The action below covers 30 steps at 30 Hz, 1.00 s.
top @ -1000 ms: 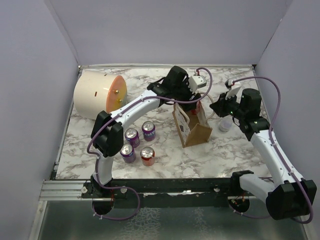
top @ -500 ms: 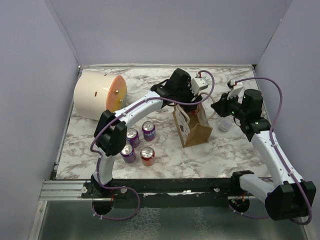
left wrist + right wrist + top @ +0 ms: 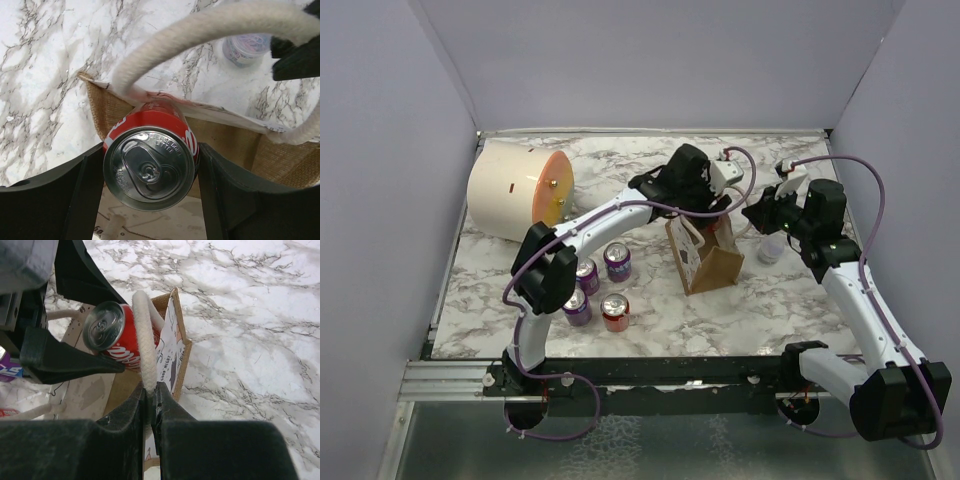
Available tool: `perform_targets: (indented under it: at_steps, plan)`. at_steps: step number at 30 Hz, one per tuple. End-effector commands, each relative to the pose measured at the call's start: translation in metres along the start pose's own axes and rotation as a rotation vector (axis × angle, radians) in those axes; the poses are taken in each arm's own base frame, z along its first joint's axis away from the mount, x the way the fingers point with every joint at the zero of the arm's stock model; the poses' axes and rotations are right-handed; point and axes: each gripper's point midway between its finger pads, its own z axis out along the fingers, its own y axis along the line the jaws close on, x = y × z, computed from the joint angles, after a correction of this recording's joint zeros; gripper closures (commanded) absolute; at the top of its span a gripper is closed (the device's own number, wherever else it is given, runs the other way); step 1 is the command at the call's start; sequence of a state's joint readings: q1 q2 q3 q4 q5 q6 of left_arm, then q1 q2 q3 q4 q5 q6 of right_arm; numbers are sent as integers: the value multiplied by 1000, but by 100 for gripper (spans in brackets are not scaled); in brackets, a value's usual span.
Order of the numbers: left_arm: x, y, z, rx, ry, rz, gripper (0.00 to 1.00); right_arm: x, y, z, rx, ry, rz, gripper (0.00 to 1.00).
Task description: Place the beverage into the canvas bag
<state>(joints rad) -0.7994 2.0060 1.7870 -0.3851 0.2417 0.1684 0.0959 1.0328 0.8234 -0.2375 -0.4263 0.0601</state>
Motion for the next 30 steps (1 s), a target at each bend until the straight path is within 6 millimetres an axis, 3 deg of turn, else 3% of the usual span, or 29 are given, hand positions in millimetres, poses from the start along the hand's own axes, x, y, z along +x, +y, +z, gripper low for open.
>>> perform_targets:
  at_steps: [1, 8, 17, 20, 30]
  plan:
    - [-35, -19, -21, 9, -83, 95, 100, 0, 3, 0, -25, -12, 14, 99]
    - [-49, -45, -34, 6, -100, 192, 100, -1, 5, 0, -33, -15, 12, 99]
    - [-56, -37, -45, -59, -116, 205, 100, -1, 6, -1, -35, -19, 10, 99]
    - [-59, -44, -48, -24, -126, 196, 100, -1, 5, -2, -31, -21, 10, 99]
    - [-29, -66, -40, 78, -73, 122, 100, -2, 2, -3, -19, -24, 13, 99]
